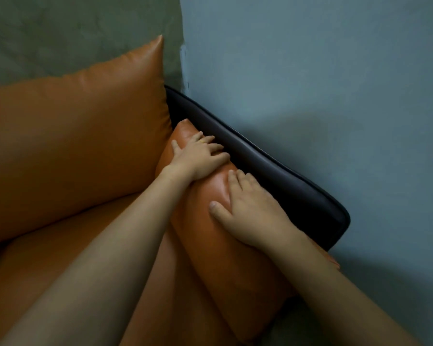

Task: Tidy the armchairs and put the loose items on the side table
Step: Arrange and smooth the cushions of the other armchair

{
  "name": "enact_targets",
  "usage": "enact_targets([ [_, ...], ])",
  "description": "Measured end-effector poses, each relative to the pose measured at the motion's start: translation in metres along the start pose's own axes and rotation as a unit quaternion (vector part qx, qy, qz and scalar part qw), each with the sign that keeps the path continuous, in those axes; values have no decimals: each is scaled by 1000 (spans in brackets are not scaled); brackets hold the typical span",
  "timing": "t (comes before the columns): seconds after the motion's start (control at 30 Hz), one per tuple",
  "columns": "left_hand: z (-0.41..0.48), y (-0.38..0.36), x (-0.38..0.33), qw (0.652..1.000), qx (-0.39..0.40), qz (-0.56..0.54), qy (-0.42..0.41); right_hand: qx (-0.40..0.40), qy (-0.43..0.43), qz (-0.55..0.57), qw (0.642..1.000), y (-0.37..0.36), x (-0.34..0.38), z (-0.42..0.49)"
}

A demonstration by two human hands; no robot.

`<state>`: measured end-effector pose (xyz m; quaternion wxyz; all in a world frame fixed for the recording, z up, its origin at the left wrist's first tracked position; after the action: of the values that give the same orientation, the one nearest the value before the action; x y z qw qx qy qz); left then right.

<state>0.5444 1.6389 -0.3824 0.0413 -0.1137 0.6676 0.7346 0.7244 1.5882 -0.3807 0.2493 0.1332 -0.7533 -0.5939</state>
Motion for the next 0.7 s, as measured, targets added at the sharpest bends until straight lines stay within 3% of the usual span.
enact_targets([
  [0.23, 14, 0, 81, 998, -9, -33, 61, 16, 17, -31, 999, -7, -30, -60],
  [0.33, 11, -1, 99, 992, -12, -74, 104, -36, 26, -19, 999, -13, -57, -95],
  [0.47, -42, -12, 75, 960, -113, -199, 158, -158, 28, 51, 986, -35, -94, -132],
  [0.7, -178, -93, -25, 888, -289, -335, 126, -274, 13, 200, 941, -24, -91, -133],
])
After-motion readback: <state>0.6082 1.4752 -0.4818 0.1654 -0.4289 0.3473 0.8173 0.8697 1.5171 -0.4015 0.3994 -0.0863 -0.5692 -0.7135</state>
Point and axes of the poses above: each hand's wrist, its own z-axis towards the middle knuckle, its own y-axis out of the back of the hand, x = y × z, the point moved 6 cm from there along z, towards the middle knuckle, and after that the axes turned 14 degrees about -y, right-handed, at the moved point
